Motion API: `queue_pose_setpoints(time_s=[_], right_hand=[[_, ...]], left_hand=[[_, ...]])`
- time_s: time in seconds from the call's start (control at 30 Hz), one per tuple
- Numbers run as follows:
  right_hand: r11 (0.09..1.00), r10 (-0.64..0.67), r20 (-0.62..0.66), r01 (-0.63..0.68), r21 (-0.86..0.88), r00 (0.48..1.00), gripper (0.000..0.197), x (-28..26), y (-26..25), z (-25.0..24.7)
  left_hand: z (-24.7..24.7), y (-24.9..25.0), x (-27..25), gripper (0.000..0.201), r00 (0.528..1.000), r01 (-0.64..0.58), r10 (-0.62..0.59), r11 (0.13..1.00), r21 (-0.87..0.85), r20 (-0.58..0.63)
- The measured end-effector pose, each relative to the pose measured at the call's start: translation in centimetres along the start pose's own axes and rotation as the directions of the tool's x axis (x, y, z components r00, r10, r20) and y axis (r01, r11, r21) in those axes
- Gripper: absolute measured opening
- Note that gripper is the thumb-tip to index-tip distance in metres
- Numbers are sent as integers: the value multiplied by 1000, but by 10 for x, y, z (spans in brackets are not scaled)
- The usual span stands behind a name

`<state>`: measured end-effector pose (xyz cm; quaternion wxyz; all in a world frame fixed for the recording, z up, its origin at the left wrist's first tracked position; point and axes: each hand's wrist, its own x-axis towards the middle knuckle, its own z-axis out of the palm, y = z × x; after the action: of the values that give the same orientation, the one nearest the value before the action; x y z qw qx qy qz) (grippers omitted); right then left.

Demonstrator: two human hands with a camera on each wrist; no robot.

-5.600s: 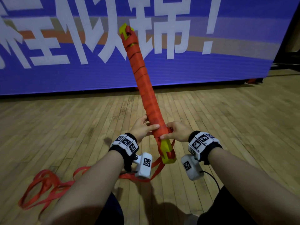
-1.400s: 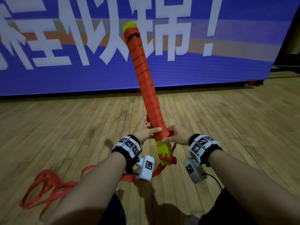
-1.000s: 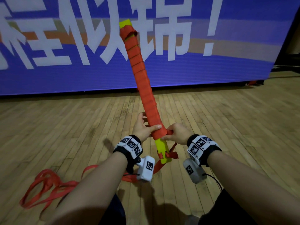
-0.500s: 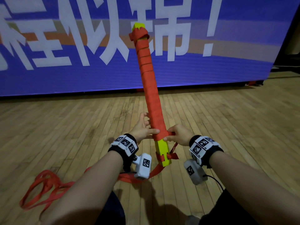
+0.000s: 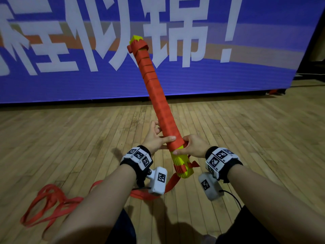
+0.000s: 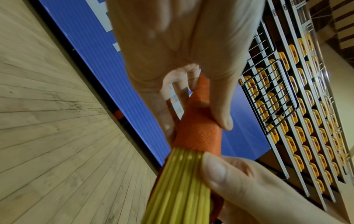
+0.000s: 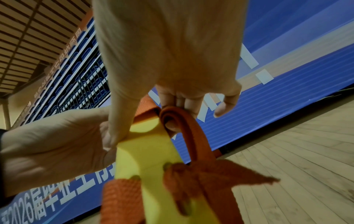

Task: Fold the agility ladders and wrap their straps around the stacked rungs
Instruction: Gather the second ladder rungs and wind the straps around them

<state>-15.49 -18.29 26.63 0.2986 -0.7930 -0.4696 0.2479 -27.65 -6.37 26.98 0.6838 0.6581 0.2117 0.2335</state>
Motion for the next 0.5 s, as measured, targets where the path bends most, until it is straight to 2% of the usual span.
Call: queue_pose_setpoints(time_s=[0.1, 0.2, 0.4, 0.5], right_hand=[[1000, -13, 0, 13, 2, 1000, 41, 0, 1, -1], [995, -45, 28, 42, 87, 999, 35, -3, 0, -2], [991, -45, 7, 44, 127, 999, 40, -3, 1, 0], [993, -23, -57, 29, 115, 998, 48, -1, 5, 1]], left_hand=[[-4, 4, 0, 60, 999, 2, -2, 1000, -8, 39], [-9, 7, -1, 58, 994, 33, -32, 999, -9, 107], [-6, 4, 1, 71, 994, 41, -41, 999, -1, 100], [-3, 2, 1, 68, 996, 44, -40, 998, -43, 86]])
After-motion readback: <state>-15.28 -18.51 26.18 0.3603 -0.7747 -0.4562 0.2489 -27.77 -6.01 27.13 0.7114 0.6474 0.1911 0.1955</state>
